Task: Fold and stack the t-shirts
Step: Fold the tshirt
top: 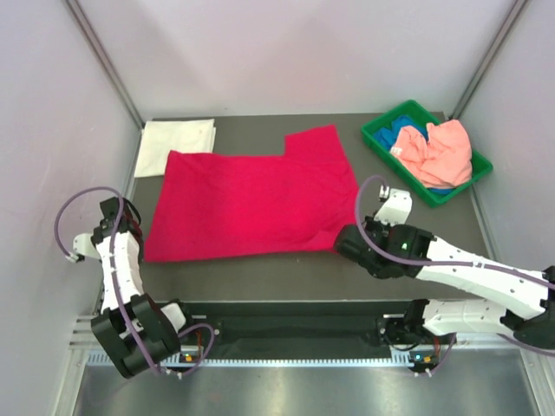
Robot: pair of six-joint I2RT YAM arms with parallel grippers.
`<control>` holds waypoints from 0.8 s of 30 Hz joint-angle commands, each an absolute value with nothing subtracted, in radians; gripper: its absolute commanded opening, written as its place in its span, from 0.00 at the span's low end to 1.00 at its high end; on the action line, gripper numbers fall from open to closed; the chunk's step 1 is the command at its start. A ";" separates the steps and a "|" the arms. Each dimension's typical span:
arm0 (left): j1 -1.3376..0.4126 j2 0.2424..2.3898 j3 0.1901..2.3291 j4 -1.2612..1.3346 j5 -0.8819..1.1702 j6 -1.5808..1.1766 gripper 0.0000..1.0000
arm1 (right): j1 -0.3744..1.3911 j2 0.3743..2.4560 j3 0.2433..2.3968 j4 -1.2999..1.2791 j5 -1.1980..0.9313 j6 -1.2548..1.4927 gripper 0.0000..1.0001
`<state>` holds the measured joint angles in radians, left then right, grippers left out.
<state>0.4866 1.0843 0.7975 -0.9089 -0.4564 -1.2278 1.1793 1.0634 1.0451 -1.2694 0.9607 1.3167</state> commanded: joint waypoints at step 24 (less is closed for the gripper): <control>0.348 1.491 1.159 -0.748 -0.456 -1.249 0.00 | 0.726 1.200 1.118 -0.574 0.750 0.330 0.00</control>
